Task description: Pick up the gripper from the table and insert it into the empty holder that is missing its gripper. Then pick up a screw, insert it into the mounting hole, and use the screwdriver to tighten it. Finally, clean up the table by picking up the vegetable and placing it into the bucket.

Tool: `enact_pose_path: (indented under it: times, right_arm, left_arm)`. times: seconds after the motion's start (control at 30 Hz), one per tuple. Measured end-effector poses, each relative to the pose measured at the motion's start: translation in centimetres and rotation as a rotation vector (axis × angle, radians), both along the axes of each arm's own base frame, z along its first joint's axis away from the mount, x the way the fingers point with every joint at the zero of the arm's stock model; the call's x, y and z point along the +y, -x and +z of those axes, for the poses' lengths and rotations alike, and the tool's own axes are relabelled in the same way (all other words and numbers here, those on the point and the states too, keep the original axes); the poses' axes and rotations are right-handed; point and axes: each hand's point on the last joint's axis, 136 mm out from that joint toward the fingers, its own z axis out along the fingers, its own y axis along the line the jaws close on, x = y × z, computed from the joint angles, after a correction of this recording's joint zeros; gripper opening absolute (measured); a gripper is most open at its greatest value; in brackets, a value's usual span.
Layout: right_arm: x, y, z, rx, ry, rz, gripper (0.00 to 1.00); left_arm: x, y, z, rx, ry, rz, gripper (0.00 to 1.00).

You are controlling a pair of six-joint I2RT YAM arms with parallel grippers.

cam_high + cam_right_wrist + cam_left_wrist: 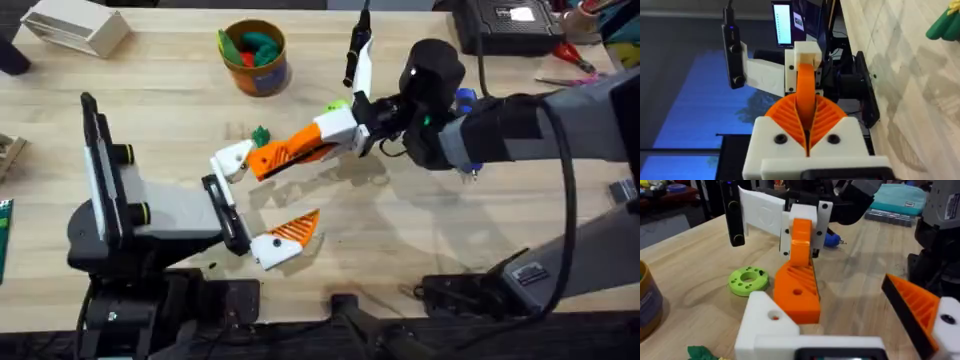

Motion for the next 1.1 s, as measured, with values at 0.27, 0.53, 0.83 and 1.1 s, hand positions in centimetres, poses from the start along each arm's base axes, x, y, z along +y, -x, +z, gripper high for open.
enact_pose_path:
  times: [0.27, 0.53, 0.83, 1.1]
  right_arm:
    - [0.1, -0.1, -0.2, 0.035, 0.013, -0.008, 0.018]
    - [1.0, -0.1, -0.6, 0.034, 0.017, -0.024, 0.017]
    - [1.4, -0.2, -0.6, 0.027, 0.017, -0.042, 0.016]
    - [2.3, -0.1, -0.7, 0.021, 0.020, -0.062, 0.015]
  left_arm:
    - [0.0, 0.0, 0.0, 0.001, 0.000, 0.000, 0.985]
    - [0.0, 0.0, 0.0, 0.002, 0.001, 0.001, 0.985]
    - [0.1, -0.1, 0.0, 0.005, 0.002, 0.004, 0.985]
    - [0.1, -0.1, 0.0, 0.010, 0.004, 0.004, 0.985]
